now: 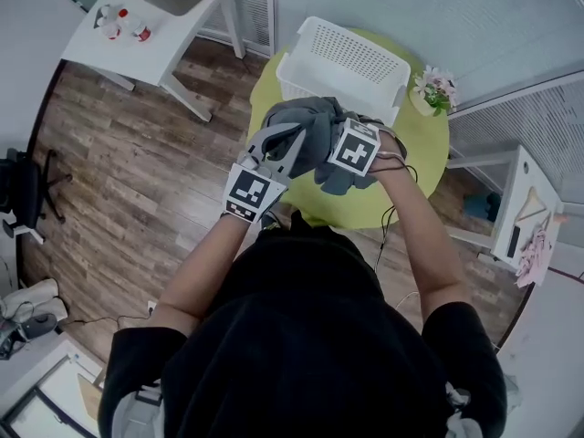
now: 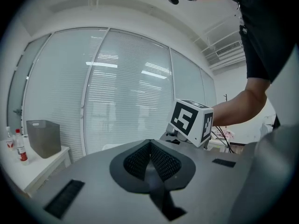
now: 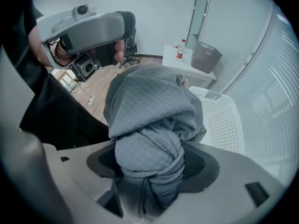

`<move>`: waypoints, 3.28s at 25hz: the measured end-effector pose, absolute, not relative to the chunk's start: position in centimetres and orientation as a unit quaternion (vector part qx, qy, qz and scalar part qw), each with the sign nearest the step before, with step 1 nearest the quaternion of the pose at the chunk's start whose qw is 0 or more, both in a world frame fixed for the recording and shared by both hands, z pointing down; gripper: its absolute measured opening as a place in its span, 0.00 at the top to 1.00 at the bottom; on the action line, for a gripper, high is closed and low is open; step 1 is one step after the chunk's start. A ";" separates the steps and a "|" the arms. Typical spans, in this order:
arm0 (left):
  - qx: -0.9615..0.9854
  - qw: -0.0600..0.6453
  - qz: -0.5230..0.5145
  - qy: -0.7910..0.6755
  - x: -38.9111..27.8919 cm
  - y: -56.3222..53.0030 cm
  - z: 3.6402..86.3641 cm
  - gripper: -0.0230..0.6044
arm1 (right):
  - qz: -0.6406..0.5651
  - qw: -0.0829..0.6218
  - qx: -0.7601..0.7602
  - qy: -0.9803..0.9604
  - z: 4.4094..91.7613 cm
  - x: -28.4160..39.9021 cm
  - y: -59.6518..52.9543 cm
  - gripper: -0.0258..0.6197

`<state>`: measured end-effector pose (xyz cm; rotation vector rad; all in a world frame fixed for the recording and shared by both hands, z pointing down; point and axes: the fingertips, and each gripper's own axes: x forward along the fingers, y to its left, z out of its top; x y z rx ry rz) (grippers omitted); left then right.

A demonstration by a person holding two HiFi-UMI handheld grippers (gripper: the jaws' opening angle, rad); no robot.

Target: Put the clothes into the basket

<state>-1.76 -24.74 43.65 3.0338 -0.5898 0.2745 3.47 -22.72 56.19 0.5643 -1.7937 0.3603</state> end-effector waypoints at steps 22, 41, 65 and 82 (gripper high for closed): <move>0.981 -0.027 0.062 -0.183 3.9 -30.2 37.6 0.95 | 0.087 0.579 0.312 -0.748 46.9 11.2 -30.6 0.40; 0.975 -0.013 0.079 -0.205 9.0 -36.3 41.4 0.95 | 0.055 0.582 0.316 -0.747 49.9 16.7 -38.4 0.40; 0.959 0.027 0.121 -0.256 10.3 -41.2 49.8 0.95 | 0.083 0.591 0.233 -0.768 64.8 16.9 -43.3 0.40; 0.953 0.037 0.130 -0.270 10.1 -41.4 51.3 0.95 | 0.129 0.604 0.211 -0.757 73.9 17.2 -43.2 0.40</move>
